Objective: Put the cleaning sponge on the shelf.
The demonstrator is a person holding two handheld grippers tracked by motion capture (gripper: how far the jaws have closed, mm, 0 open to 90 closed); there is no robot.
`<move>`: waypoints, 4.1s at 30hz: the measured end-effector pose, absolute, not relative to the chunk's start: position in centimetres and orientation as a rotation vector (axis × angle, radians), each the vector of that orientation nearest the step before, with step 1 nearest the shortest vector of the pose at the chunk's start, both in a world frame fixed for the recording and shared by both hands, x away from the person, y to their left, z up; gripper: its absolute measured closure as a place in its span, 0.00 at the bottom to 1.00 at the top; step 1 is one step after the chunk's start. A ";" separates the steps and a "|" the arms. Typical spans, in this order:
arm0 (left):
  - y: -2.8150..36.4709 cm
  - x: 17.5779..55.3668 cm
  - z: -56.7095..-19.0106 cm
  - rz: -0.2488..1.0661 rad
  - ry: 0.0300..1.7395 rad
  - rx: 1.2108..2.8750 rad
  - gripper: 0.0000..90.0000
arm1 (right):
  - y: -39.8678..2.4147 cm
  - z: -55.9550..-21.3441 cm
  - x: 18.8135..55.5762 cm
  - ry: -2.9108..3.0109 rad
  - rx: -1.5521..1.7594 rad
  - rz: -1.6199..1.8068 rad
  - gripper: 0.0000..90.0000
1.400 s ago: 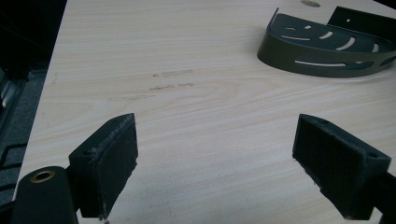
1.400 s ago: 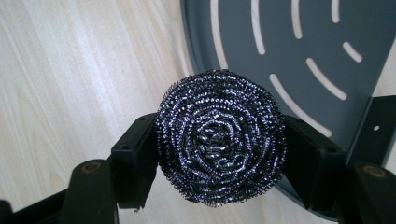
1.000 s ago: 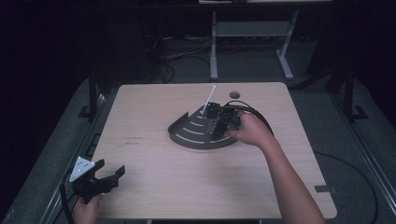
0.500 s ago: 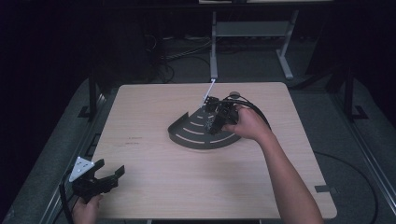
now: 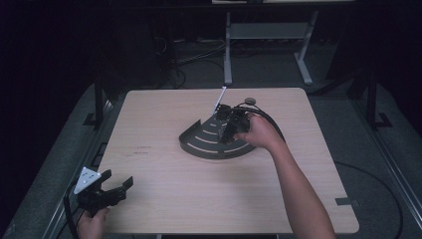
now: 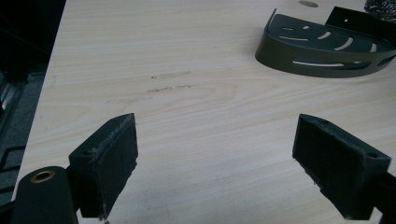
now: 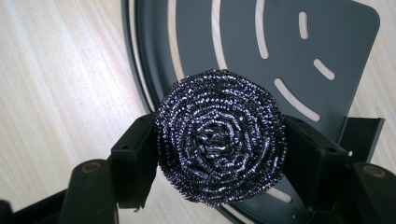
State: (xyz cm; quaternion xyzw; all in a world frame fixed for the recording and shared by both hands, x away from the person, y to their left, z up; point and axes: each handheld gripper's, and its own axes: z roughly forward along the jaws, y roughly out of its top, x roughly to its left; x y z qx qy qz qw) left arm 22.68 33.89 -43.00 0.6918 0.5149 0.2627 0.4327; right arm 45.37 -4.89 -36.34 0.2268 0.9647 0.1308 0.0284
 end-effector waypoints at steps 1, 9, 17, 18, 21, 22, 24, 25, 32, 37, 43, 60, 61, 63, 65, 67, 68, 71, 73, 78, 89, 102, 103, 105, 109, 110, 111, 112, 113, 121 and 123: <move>33.9 22.7 -43.0 0.654 1.284 1.724 0.15 | -4.9 -36.5 45.5 2.980 0.705 0.400 0.35; 33.9 22.7 -43.0 0.653 1.282 1.721 0.15 | -4.8 -37.4 46.1 2.982 0.730 0.382 0.35; 33.9 22.7 -43.0 0.653 1.283 1.721 0.15 | -4.5 -38.2 46.7 2.986 0.746 0.379 0.35; 33.9 22.7 -43.0 0.653 1.283 1.721 0.15 | -4.5 -38.2 46.7 2.988 0.751 0.375 0.35; 33.8 22.7 -43.0 0.654 1.281 1.725 0.15 | -4.4 -38.4 46.9 2.987 0.753 0.372 0.35; 33.8 22.7 -43.0 0.653 1.281 1.728 0.15 | -4.5 -38.5 46.9 2.988 0.756 0.374 0.35; 33.8 22.7 -43.0 0.651 1.281 1.730 0.15 | -4.5 -38.6 47.0 2.987 0.761 0.372 0.35; 33.8 22.7 -43.0 0.649 1.281 1.729 0.15 | -4.6 -38.7 47.1 2.986 0.763 0.370 0.35; 33.7 22.7 -43.0 0.654 1.278 1.731 0.15 | -4.7 -39.0 47.4 2.985 0.785 0.363 0.35; 33.6 22.8 -43.0 0.653 1.276 1.732 0.15 | -4.7 -39.3 47.6 2.984 0.801 0.364 0.35; 33.6 22.8 -43.0 0.651 1.271 1.732 0.15 | -4.9 -39.6 47.9 2.985 0.821 0.358 0.35; 33.3 22.9 -43.0 0.653 1.256 1.749 0.15 | -5.6 -41.5 48.5 2.990 0.883 0.362 0.35; 33.3 22.9 -43.0 0.653 1.256 1.747 0.15 | -5.5 -41.6 48.6 2.990 0.890 0.360 0.35; 33.3 22.9 -43.0 0.650 1.255 1.748 0.15 | -5.4 -41.7 48.7 2.994 0.895 0.359 0.35; 33.3 22.9 -43.0 0.650 1.256 1.748 0.15 | -5.3 -41.9 48.8 2.995 0.901 0.359 0.35; 33.4 22.9 -42.9 0.651 1.259 1.745 0.15 | -5.2 -42.2 48.9 2.998 0.902 0.347 0.35; 33.4 22.9 -42.9 0.650 1.258 1.746 0.15 | -5.2 -42.3 48.9 3.000 0.894 0.347 0.35; 33.4 22.9 -42.9 0.652 1.260 1.745 0.15 | -5.0 -42.4 48.9 3.001 0.898 0.340 0.35; 33.4 22.9 -42.9 0.650 1.258 1.746 0.15 | -4.9 -42.5 48.9 3.001 0.900 0.344 0.35; 33.3 22.9 -42.9 0.655 1.253 1.745 0.15 | -4.8 -42.6 48.9 2.996 0.906 0.349 0.35; 33.3 22.9 -42.9 0.655 1.251 1.748 0.15 | -5.0 -42.9 49.0 2.989 0.930 0.358 0.34; 33.3 22.9 -42.9 0.654 1.251 1.752 0.15 | -5.8 -42.6 48.8 2.979 0.963 0.408 0.22; 33.3 22.9 -42.9 0.654 1.251 1.750 0.15 | -5.8 -42.4 48.7 2.973 0.961 0.412 0.22; 33.3 22.9 -42.9 0.654 1.252 1.746 0.15 | -5.9 -42.0 48.6 2.971 0.953 0.437 0.21; 33.2 22.8 -42.9 0.652 1.249 1.754 0.15 | -6.0 -41.5 48.3 2.963 0.949 0.444 0.20; 33.2 22.8 -42.9 0.650 1.252 1.754 0.15 | -6.1 -41.4 48.3 2.960 0.950 0.446 0.20; 33.2 22.8 -43.0 0.648 1.252 1.752 0.15 | -6.2 -41.1 48.2 2.953 0.955 0.454 0.19; 33.1 22.8 -43.0 0.645 1.252 1.753 0.15 | -6.2 -41.0 48.1 2.952 0.954 0.461 0.19; 33.1 22.8 -43.0 0.647 1.251 1.756 0.15 | -6.3 -40.8 48.1 2.950 0.956 0.472 0.19; 33.0 22.8 -43.0 0.653 1.248 1.756 0.15 | -6.7 -39.5 47.3 2.933 0.924 0.487 0.20; 33.1 22.8 -43.0 0.652 1.251 1.753 0.15 | -6.9 -39.2 47.1 2.930 0.915 0.498 0.20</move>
